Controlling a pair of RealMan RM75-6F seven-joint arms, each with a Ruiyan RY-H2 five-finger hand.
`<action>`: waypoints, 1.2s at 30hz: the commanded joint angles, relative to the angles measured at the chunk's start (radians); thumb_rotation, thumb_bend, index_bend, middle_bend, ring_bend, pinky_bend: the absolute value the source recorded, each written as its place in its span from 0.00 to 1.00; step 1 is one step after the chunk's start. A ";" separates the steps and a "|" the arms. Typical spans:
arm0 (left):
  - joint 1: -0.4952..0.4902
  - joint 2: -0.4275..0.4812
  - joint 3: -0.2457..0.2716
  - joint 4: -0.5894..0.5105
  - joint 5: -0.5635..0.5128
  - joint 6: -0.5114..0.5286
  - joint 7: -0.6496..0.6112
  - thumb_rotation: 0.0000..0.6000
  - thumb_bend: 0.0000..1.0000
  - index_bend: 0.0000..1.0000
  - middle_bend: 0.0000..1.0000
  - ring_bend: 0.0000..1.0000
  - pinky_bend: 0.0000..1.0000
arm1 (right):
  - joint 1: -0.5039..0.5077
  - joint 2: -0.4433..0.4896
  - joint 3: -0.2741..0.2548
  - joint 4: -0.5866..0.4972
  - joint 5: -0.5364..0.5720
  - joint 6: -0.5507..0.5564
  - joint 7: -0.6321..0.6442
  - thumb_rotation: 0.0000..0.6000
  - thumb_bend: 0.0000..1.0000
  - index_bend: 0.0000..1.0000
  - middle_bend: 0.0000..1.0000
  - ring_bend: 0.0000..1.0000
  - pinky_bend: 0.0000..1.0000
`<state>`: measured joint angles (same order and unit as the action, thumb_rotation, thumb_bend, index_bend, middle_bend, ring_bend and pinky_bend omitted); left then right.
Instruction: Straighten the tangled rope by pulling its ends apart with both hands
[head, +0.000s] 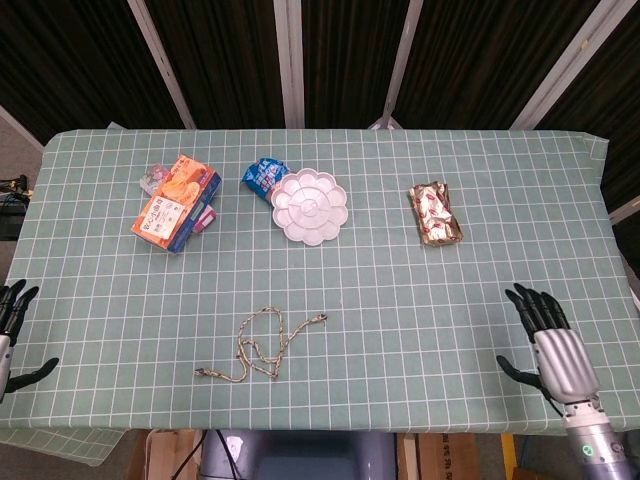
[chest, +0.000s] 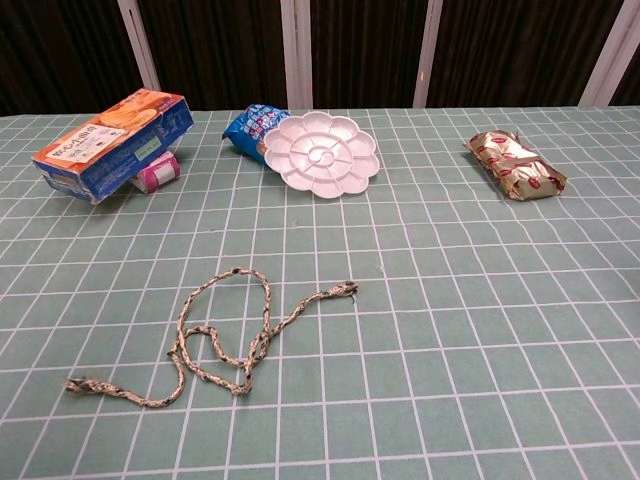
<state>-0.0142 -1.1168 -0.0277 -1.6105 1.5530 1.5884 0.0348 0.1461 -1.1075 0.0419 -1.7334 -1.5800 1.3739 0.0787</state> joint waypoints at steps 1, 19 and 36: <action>-0.001 -0.002 -0.002 0.001 -0.003 -0.001 0.004 1.00 0.01 0.02 0.00 0.00 0.00 | 0.065 -0.018 0.022 -0.043 0.002 -0.077 0.003 1.00 0.25 0.16 0.00 0.00 0.00; -0.005 -0.003 -0.006 0.004 -0.003 -0.002 -0.005 1.00 0.01 0.02 0.00 0.00 0.00 | 0.331 -0.332 0.153 -0.030 0.228 -0.351 -0.268 1.00 0.29 0.33 0.03 0.00 0.00; -0.020 -0.007 -0.009 0.008 -0.016 -0.031 -0.017 1.00 0.01 0.02 0.00 0.00 0.00 | 0.480 -0.585 0.180 0.104 0.395 -0.423 -0.398 1.00 0.31 0.41 0.05 0.00 0.00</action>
<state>-0.0335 -1.1243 -0.0363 -1.6017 1.5377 1.5580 0.0186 0.6136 -1.6744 0.2224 -1.6466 -1.1977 0.9570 -0.3094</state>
